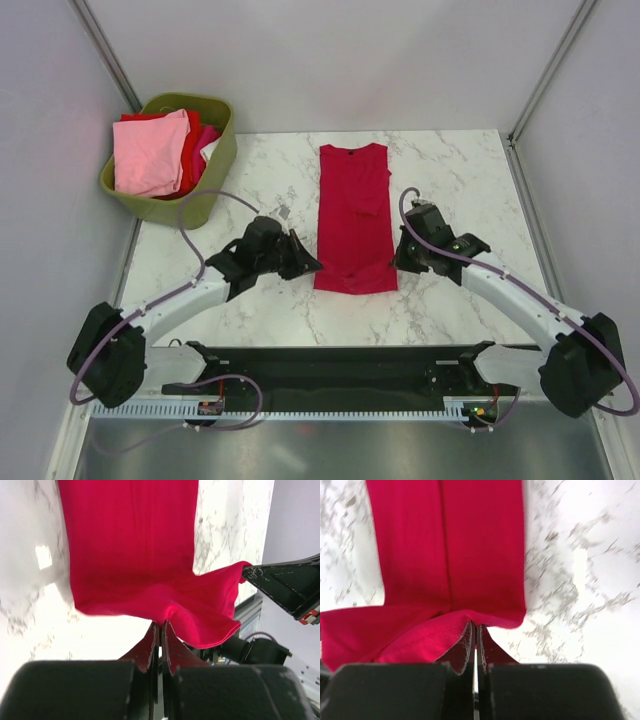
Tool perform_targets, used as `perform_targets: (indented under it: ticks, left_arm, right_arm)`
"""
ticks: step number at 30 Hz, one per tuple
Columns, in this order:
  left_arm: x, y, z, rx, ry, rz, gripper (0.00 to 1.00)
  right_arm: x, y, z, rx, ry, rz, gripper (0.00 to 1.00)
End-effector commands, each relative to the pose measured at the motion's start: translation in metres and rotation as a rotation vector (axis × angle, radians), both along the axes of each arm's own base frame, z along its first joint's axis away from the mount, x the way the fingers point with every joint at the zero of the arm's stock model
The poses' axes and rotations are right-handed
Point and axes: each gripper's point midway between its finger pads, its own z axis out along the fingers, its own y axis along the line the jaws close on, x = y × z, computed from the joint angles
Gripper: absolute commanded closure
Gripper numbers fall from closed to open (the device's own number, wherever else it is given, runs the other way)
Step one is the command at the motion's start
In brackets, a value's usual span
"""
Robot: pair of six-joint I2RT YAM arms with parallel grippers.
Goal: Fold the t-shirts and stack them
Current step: Fold the tshirt
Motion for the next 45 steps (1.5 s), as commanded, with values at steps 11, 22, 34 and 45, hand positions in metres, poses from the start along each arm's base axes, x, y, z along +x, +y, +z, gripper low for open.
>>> perform_targets:
  ticks: [11,22,34,45]
  left_arm:
    - [0.090,-0.010,-0.002,0.116,-0.038,0.033,0.98]
    - [0.136,-0.005,-0.024,0.127,0.013,0.067,0.98]
    - [0.173,-0.009,-0.028,0.098,0.023,0.069,0.98]
    - [0.191,-0.016,-0.015,0.099,-0.057,-0.002,0.46]
  right_arm:
    - [0.109,-0.020,-0.007,-0.050,-0.046,-0.070,1.00]
    - [0.162,-0.019,-0.022,-0.044,-0.013,-0.101,1.00]
    - [0.195,-0.028,-0.039,-0.003,0.024,-0.124,1.00]
    - [0.212,-0.035,-0.035,0.028,0.013,-0.148,0.49]
